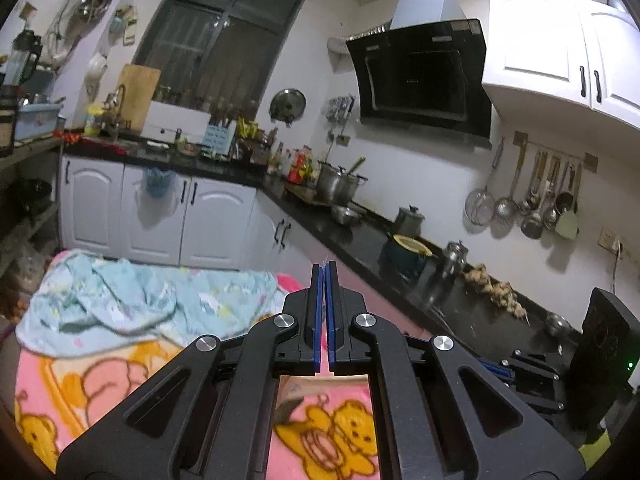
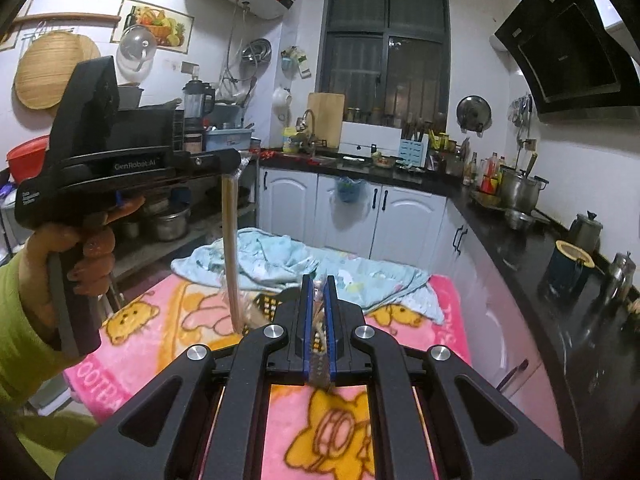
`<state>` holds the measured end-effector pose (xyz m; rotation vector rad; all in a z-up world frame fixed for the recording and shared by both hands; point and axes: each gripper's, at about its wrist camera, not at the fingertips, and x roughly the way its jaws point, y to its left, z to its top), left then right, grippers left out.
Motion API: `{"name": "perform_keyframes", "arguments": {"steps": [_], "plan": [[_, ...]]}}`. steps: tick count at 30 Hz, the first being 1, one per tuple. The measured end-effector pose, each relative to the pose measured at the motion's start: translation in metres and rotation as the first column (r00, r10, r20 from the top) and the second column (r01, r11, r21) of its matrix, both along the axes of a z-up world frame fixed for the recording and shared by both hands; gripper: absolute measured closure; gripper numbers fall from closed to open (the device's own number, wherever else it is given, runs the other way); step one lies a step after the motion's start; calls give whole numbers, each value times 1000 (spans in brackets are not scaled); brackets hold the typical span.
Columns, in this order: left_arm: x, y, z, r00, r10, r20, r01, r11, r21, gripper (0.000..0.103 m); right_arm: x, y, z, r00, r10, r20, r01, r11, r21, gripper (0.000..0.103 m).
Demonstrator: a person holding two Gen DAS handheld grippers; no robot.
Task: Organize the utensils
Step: 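Lift both held chopsticks upright and carry them over the green caddy, then lower the chopsticks into the caddy and open both tools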
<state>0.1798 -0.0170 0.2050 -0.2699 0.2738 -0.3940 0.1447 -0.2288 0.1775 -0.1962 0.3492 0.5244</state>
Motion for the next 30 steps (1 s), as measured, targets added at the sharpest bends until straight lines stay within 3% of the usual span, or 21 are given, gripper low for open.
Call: {"name": "perform_keyframes", "arguments": {"steps": [6,13,20,30], "plan": [[20,3,15,998,49,39,-49,999,7,103,26,14,11,1000,1,0,-1,999,-47,97],[54,10,8,992,115,57,-115,993,-15,103,60,30,3,999,-28,-40,25,996,-81,97],[87,9,-9,988,147,51,-145,989,-40,103,94,37,-14,993,-60,-100,51,995,-86,97],[105,3,-51,992,118,-33,-120,992,-44,103,124,41,-50,978,-82,-191,70,995,-69,97]]}}
